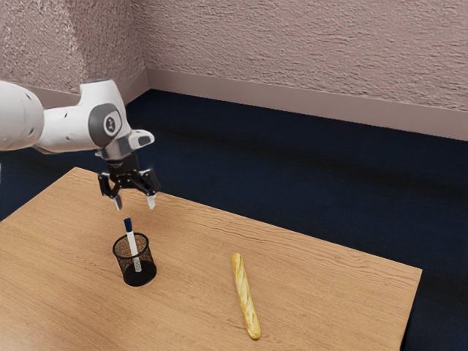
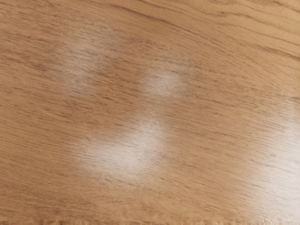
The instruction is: Take the marker out of the pen holder and place it to the left of the pen holder.
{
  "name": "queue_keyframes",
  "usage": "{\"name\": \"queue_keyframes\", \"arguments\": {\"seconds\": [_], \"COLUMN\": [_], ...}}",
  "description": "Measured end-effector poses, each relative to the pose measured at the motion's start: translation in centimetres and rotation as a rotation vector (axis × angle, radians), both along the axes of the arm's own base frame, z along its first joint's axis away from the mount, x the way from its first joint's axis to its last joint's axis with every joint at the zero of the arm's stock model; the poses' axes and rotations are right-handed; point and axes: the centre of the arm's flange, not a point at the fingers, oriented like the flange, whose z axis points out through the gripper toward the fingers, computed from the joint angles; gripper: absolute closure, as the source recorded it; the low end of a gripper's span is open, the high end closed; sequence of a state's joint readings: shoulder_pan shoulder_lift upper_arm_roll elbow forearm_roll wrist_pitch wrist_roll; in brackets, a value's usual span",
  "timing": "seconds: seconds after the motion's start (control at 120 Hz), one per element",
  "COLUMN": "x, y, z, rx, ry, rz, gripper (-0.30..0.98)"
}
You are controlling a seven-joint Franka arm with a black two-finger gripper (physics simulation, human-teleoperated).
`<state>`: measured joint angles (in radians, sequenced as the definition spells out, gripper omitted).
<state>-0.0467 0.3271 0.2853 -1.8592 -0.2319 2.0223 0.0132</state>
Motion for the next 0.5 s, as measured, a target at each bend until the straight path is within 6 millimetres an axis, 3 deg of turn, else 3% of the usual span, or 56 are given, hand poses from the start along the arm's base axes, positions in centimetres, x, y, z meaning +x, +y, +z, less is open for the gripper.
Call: {"name": "queue_keyframes", "arguments": {"seconds": [0.117, 0.5], "x": [-2.6, -6.5], "y": [-0.5, -2.9], "z": [-0.2, 0.0], "rx": [-0.020, -0.063], "ry": [0.028, 0.097], "rz": [0.011, 0.002], "gripper": [0.00, 0.01]}}
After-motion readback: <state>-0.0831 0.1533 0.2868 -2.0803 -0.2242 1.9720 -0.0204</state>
